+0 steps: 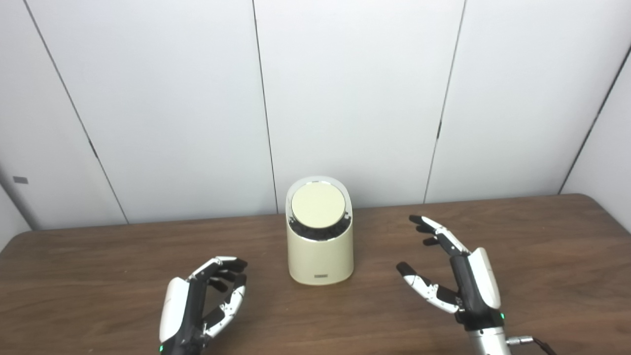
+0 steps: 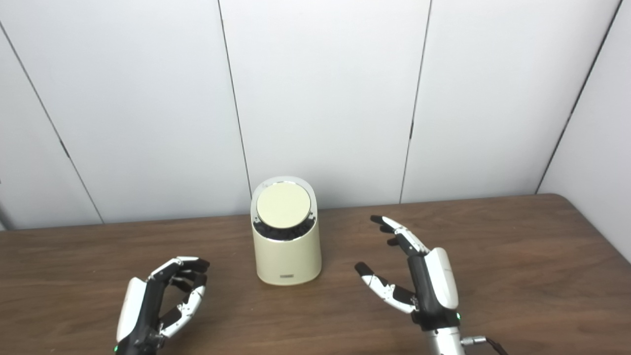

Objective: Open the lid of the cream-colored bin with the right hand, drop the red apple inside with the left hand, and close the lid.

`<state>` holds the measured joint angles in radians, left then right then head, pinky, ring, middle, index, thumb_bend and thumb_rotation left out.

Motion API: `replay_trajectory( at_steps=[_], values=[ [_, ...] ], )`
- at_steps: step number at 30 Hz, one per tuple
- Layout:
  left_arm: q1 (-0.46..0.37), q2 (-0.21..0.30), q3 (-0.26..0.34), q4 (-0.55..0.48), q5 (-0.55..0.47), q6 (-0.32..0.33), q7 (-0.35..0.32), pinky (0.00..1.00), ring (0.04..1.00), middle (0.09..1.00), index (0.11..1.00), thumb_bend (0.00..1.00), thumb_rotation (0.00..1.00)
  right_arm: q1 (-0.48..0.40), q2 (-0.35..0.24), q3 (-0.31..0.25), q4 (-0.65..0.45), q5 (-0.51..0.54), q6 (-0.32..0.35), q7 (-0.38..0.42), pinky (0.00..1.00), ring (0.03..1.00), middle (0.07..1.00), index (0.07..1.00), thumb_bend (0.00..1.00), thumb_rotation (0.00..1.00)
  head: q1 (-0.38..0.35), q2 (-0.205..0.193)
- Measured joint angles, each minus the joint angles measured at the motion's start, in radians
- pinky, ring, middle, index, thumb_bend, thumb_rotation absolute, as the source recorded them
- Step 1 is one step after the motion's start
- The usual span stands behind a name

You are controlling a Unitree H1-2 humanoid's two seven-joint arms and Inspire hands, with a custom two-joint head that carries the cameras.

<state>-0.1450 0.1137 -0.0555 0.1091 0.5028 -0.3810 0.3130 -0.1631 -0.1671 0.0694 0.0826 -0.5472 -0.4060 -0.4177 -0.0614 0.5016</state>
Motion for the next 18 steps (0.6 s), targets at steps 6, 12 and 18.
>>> replay_trajectory(
  at_steps=[6,12,18],
  values=[
    [-0.015,0.01,-0.005,0.024,0.006,-0.056,0.097,0.49,0.587,0.624,0.622,0.2,0.39,0.004,0.009,-0.001,0.0,0.032,-0.027,-0.028,0.63,0.735,0.752,0.745,0.28,0.48,-0.008,0.002],
    [-0.016,0.024,-0.017,0.027,-0.06,-0.059,0.077,0.54,0.642,0.67,0.668,0.2,0.43,0.005,0.016,-0.016,0.004,0.07,-0.027,-0.032,0.63,0.727,0.744,0.734,0.29,0.49,-0.002,0.008],
    [0.002,0.018,-0.004,0.02,-0.347,0.07,-0.124,0.63,0.721,0.735,0.735,0.22,0.29,0.03,0.05,-0.021,-0.028,0.145,0.038,0.048,0.6,0.703,0.728,0.722,0.25,0.36,-0.002,0.021]
  ],
)
